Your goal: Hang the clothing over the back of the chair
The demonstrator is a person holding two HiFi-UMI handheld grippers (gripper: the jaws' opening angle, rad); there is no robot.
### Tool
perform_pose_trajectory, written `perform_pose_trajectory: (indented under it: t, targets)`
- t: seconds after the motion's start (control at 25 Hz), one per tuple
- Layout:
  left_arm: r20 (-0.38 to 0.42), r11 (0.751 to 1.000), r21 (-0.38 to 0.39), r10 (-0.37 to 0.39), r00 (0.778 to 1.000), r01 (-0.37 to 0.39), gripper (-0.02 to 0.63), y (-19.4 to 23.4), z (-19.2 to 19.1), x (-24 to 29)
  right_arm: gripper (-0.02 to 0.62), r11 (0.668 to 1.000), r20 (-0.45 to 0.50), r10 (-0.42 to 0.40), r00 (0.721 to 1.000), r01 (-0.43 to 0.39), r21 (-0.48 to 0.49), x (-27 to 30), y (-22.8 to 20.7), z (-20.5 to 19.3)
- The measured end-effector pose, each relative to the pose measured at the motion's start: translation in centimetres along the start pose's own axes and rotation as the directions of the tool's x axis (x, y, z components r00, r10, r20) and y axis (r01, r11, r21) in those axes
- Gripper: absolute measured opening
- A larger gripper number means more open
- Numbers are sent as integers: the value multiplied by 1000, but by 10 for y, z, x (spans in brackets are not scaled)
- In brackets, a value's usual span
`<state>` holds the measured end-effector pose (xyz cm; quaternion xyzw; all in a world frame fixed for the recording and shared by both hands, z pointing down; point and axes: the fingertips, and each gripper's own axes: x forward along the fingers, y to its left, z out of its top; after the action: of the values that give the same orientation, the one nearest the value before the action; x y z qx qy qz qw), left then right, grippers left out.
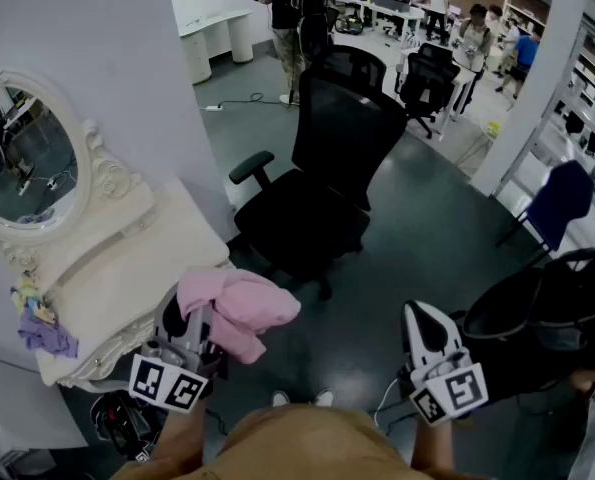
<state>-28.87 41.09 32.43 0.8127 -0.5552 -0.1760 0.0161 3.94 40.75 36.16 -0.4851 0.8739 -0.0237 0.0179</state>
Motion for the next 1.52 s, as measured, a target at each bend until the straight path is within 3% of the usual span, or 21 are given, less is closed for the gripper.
perform_pose_trajectory:
  t: [0.6,0.8,1.2,1.52]
  targets:
    - [-30,1000,-2,9,999,-9,74,-26,-17,24,3,999,-13,11,1000,-10,34,-1,-36,-7]
    - [-40,999,14,48,998,-47,74,-28,-23,20,3,991,11,64,998,-65,120,-1,-43,-19]
    - [-64,993,28,114,991,-112,74,-31,-51,17,5,983,-42,98,994,-90,160,0,-65,-57]
    - [-55,995,4,97,994,-97,74,-14,-72,59,5,987,-47,99,994,-92,128,35,-87,-57]
